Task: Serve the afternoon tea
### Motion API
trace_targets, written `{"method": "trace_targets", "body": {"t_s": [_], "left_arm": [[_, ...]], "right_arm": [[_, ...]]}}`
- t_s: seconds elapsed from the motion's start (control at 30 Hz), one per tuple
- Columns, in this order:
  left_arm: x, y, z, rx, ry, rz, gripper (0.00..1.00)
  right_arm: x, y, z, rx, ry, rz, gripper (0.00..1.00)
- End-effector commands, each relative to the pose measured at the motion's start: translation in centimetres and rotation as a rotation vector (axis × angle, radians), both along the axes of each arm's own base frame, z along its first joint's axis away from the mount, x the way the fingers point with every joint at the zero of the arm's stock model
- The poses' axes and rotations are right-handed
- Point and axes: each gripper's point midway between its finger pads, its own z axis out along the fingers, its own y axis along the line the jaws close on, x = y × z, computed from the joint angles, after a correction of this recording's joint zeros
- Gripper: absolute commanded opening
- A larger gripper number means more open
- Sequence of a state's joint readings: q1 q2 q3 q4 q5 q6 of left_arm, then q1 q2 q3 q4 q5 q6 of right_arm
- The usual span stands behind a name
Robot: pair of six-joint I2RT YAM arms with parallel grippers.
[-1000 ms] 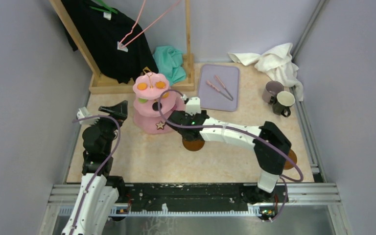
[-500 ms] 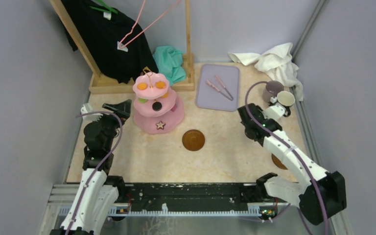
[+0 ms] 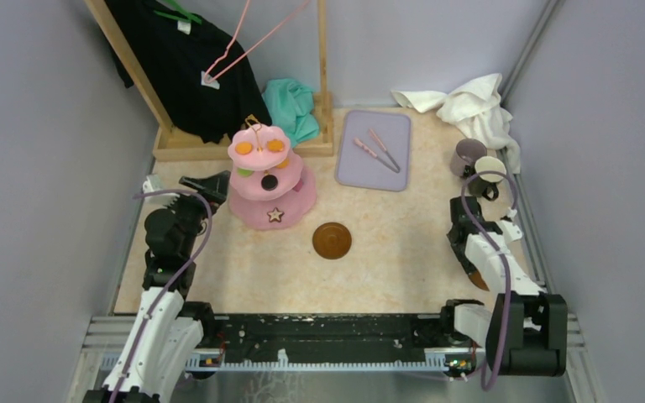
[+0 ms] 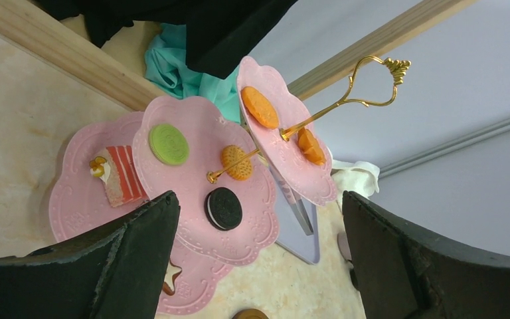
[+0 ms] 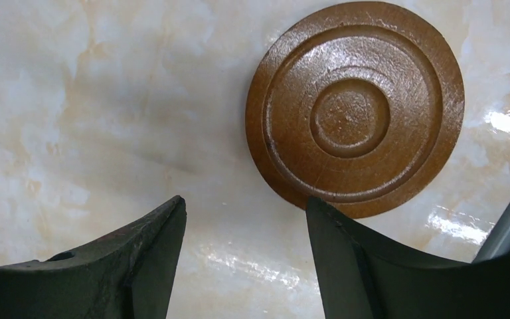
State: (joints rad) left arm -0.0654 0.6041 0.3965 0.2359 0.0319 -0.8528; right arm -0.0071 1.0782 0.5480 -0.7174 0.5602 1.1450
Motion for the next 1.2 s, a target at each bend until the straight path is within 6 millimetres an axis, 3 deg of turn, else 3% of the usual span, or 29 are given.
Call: {"method": "trace_targets", "body": {"t_s": [0.0,0.27,0.63,0.87,1.17], "left_arm": [[-0.2,-0.7,2.1,-0.003,-0.067,-0.034,0.97],[-0.1,-1.0,2.0,-0.014,-0.065,-0.044,0.97],[0.0,-1.0,1.9,-0.019,-0.059,-0.044,0.96],[0.1,-1.0,1.6,-0.02,-0.052,-0.041,0.96],[-0.2,-0.8,1.6,-0.018,-0.055,-0.031,0.96]], "right_arm": [[1.5,-1.0,0.2,0.011,-0.057,-0.03,0.67],[1.0,-3.7,0.8,-0.005,-0.088,-0.102,0.67],[-0.1,-5.4,-1.5,0.052,-0.062,-0.161,0.67],[0.1,-4.8,-3.5,0.14,-0.05,-0.146,0.67],[0.9,-1.6,-6.0,0.299,-0.057,-0.031,0.66]]}}
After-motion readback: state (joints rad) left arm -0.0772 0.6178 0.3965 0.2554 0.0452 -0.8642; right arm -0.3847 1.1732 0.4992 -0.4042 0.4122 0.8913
